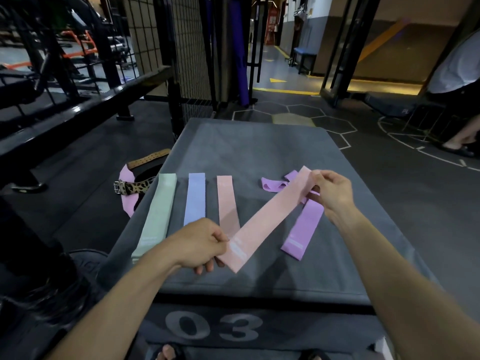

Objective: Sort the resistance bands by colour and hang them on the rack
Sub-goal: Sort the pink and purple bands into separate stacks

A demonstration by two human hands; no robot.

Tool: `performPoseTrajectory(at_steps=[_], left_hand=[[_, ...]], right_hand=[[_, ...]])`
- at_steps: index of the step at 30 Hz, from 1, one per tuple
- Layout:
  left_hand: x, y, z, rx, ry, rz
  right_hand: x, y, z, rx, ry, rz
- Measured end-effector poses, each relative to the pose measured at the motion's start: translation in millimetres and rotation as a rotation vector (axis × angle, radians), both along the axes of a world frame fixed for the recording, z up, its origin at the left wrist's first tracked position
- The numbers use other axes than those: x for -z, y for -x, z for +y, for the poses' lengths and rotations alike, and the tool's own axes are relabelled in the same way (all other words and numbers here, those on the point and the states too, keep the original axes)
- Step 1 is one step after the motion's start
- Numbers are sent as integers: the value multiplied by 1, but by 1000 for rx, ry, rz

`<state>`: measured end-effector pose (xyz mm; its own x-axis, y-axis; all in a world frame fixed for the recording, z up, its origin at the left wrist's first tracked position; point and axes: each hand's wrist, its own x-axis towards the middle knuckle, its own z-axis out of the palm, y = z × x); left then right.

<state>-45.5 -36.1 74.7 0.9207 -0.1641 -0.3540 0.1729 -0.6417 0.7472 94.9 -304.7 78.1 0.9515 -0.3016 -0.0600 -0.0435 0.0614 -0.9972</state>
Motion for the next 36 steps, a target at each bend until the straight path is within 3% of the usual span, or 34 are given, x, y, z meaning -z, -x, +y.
performPoseTrajectory(at_steps=[4, 10, 16, 23, 36], left_hand=[[7, -15, 4, -82, 9, 23], [17, -41, 7, -109, -113, 53], [15, -54, 7, -28, -288, 109], [16, -60, -14, 27, -415, 94], [15, -63, -26, 58, -552, 75]], right_hand=[[-6, -53, 40, -126, 145, -29], [18, -143, 106, -389, 640, -126], [58, -174, 149, -557, 848, -145], [85, -180, 167, -593, 1008, -200], [99, -178, 165, -546, 971, -327]])
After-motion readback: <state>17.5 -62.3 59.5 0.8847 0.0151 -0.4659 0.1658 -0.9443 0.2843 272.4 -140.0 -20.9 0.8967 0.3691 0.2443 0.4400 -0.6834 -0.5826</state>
